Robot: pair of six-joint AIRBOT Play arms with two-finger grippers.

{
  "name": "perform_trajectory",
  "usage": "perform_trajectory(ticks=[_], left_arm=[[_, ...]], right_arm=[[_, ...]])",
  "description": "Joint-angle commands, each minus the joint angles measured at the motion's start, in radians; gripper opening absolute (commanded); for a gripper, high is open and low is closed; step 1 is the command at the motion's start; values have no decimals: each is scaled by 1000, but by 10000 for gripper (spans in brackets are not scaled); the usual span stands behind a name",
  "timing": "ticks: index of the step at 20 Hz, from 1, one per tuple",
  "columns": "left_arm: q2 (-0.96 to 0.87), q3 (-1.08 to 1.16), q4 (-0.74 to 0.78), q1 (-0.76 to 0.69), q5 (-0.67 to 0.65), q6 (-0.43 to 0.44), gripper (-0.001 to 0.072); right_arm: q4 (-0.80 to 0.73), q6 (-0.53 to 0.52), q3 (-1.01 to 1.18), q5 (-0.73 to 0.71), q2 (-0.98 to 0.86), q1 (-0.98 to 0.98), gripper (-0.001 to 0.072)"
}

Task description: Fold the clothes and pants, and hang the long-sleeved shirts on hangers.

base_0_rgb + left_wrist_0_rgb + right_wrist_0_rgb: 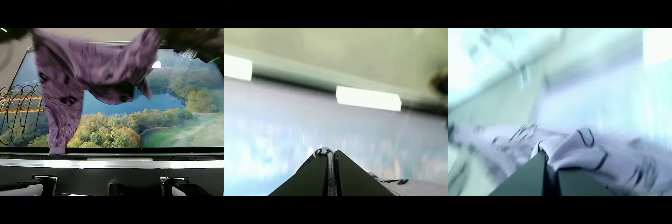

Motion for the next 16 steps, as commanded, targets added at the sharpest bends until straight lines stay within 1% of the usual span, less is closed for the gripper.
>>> perform_trajectory(ticks=[1,3,6,8,10,13,16], left_arm=[[195,45,45,1,140,-9,25],[318,28,47,1,156,-9,25],[472,11,55,1,129,-9,25],[548,5,85,1,71,-9,25],[595,3,96,1,-8,-10,25],[587,-7,95,1,-128,-25,25],[486,-72,44,-2,-124,-24,25]], right_arm=[[-153,11,282,6,110,-66,43],[-250,28,306,11,218,-64,43],[-357,59,306,83,369,-64,43],[-408,104,306,129,446,-64,44],[-456,188,306,171,490,-64,44],[-523,327,301,255,489,-64,44],[-589,446,253,407,415,-64,44]])
